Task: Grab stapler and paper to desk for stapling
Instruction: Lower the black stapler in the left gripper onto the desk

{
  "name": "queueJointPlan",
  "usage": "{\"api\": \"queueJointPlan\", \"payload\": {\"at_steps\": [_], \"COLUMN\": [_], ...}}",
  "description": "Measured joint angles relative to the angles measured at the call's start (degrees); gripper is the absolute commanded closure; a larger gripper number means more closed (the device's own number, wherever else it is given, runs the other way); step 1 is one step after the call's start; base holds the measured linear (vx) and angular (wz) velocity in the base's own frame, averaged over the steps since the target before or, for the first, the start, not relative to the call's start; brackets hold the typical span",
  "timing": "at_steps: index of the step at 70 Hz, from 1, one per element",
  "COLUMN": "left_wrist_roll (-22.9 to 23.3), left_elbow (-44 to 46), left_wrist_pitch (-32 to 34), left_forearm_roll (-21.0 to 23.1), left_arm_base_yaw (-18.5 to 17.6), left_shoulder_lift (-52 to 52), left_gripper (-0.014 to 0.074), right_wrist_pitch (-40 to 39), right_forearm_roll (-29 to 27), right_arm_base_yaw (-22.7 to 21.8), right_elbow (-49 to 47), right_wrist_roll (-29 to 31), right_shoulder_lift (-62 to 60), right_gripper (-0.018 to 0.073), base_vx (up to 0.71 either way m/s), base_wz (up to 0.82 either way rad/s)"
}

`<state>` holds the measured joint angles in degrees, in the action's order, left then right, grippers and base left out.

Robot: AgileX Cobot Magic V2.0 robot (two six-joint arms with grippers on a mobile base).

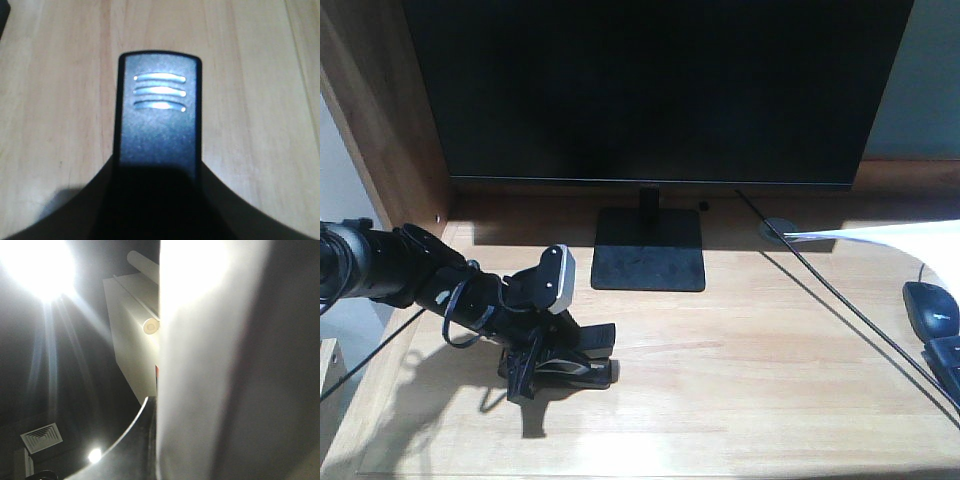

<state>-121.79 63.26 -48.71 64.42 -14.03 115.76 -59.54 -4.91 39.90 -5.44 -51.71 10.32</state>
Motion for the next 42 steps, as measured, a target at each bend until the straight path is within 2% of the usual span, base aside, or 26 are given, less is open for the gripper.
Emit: {"api": "queueJointPlan", "payload": {"at_steps": [29,42], "left_wrist_roll": [0.0,0.0], "left_elbow": [0.05,0.1], "left_wrist_pitch": [-0.54,-0.53], "left_forearm_roll": [0.91,0.91], "left_arm_base_yaw": [0.0,0.0], "left_shoulder_lift": [1.44,1.48], "left_gripper": [0.0582,0.0512], "right_wrist_pitch": [0.0,0.0], "right_forearm_roll": [0.0,0.0], "right_arm_base_yaw": [0.0,0.0], "right_elbow": [0.0,0.0], "right_wrist_roll": [0.0,0.0], "right_shoulder_lift": [0.0,0.0], "right_gripper": [0.0566,0.0566], "base_vx": [0.0,0.0], "base_wz": [0.0,0.0]}}
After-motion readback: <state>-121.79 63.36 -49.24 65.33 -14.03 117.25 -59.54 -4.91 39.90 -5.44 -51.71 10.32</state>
